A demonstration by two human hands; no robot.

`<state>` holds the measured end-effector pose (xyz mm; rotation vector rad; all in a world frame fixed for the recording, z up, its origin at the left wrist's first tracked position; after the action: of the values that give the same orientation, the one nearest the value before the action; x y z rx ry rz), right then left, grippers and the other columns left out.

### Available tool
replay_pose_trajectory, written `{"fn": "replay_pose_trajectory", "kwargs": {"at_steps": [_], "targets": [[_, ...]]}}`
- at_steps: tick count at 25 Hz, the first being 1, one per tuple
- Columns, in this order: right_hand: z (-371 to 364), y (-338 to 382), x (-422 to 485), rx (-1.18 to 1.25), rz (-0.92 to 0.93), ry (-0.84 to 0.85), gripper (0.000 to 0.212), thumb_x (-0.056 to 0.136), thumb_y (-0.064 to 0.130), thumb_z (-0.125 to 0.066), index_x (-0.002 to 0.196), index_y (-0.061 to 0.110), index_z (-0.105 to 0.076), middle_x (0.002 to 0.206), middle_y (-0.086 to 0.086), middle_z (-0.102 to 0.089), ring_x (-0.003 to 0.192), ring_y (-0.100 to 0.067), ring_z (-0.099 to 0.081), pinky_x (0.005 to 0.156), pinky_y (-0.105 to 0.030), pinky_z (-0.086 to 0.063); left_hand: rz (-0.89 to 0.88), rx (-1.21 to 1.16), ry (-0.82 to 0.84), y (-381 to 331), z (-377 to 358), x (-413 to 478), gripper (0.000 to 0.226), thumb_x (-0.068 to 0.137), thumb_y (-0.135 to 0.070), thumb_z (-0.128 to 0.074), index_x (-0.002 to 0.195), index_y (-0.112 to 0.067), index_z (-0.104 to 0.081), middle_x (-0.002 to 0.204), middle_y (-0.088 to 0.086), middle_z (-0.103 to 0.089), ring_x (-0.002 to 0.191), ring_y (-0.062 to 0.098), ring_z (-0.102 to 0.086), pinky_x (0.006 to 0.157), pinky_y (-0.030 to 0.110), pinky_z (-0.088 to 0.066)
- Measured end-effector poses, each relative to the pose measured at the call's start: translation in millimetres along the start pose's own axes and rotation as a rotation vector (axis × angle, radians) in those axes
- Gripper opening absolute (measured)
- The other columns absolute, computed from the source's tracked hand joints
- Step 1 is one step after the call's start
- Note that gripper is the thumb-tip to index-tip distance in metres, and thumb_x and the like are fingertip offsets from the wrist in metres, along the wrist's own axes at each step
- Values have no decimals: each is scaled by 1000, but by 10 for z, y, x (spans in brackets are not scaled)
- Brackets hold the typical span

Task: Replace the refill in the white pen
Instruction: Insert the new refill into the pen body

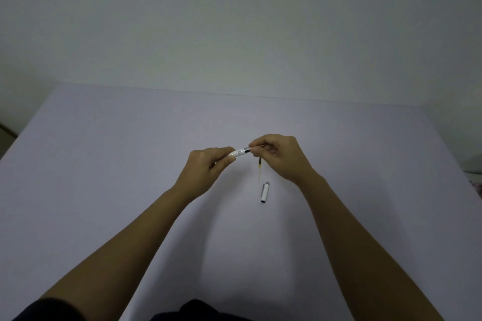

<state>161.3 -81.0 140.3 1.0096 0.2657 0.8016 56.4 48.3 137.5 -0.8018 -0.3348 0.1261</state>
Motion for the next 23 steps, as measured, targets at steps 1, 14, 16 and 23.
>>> {"fn": "replay_pose_trajectory", "kwargs": {"at_steps": [1, 14, 16, 23], "targets": [[3, 6, 11, -21, -16, -1, 8, 86, 17, -65, 88, 18, -72, 71, 9, -68, 69, -1, -66, 66, -14, -52, -1, -5, -10, -7, 5, 5, 18, 91, -21, -58, 105, -17, -69, 57, -10, -50, 56, 2, -47, 53, 9, -34], [38, 103, 32, -115, 90, 1, 10, 86, 21, -65, 86, 15, -73, 71, 7, -67, 67, 0, -61, 63, -10, -44, -9, -14, -7, -52, 17, 30, 19, 90, -21, -59, 106, -17, -69, 58, -10, -52, 57, 2, -48, 54, 8, -33], [42, 41, 36, -114, 50, -2, 18, 89, 26, -60, 79, 16, -72, 63, 7, -64, 59, 1, -59, 59, -9, -41, -25, -19, -8, -83, 14, 35, 19, 90, -21, -59, 106, -18, -69, 60, -5, -55, 57, 3, -48, 53, 8, -33], [52, 59, 16, -33, 56, 23, 14, 83, 17, -69, 96, 16, -72, 78, 16, -67, 73, 2, -66, 70, -9, -51, -20, -20, -14, -82, 6, 41, 18, 90, -21, -58, 104, -18, -69, 56, -18, -48, 56, 1, -48, 54, 6, -33]]}}
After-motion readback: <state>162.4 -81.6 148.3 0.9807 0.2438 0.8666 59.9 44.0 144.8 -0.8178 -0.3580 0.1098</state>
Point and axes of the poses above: each hand's wrist, its own x-axis towards the middle knuckle, its own z-axis out of the back of the hand, y = z × x, the point moved 8 cm from there along x, towards the middle knuckle
